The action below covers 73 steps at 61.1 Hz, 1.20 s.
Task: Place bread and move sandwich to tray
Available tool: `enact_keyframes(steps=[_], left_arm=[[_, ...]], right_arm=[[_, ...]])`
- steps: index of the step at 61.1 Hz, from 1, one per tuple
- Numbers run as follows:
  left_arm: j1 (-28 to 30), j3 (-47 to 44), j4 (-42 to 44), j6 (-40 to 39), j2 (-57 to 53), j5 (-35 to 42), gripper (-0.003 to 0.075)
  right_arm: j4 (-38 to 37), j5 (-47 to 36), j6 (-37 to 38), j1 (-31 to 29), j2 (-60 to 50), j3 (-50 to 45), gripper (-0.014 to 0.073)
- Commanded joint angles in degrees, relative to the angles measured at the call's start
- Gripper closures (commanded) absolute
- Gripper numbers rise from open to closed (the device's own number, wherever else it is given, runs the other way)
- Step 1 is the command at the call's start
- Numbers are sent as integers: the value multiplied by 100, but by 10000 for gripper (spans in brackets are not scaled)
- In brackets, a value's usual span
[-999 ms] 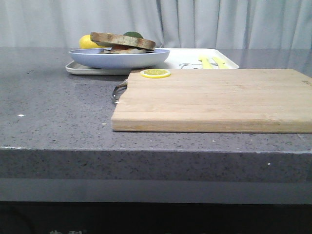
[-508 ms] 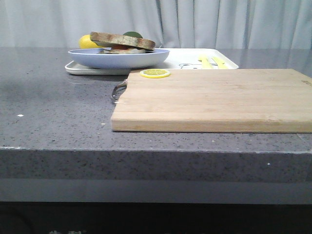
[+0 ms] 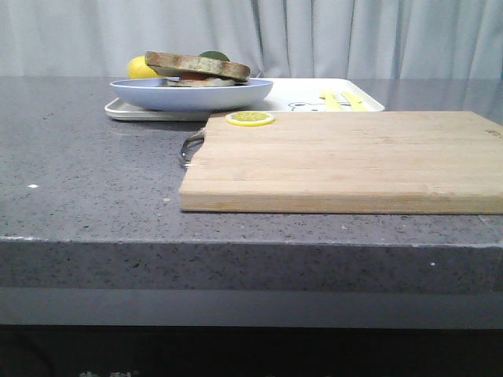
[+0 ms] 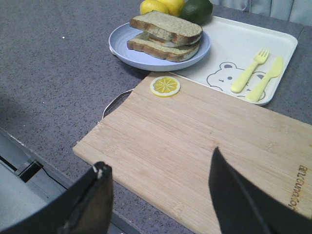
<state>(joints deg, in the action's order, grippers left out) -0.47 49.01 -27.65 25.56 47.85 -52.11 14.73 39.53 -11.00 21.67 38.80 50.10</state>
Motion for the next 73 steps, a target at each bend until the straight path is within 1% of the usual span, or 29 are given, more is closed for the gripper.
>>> enact_keyframes(steps=[1,5,7,10,12,16,20,33,48,73], left_arm=[[-252,17,28,47,-343,265,470],[-565,12,321,-4,-496,265,471],[-729,12,510,-194,-544,265,471],[-891,12,906,-565,-611,278,471],[-1006,12,1408,-1008,-648,318,471],[-1070,12,2105,-1545,-678,410,471],[-1059,12,2475,-1983,-713,549,471],[-1059,12,2323,-2008,-713,886,471],[-1059,12,2301,-2008,-713,971,471],[-1059,12,2301,-2008,-713,1368,481]], right_arm=[[30,-389,10,-36,-1,141,138],[30,-389,10,-36,-1,141,138],[30,-389,10,-36,-1,141,138],[30,-389,10,-36,-1,141,138],[30,-389,10,-36,-1,141,138],[30,-389,10,-36,-1,141,138],[30,-382,10,-36,-1,141,138],[30,-382,10,-36,-1,141,138],[30,-382,10,-36,-1,141,138],[30,-382,10,-36,-1,141,138]])
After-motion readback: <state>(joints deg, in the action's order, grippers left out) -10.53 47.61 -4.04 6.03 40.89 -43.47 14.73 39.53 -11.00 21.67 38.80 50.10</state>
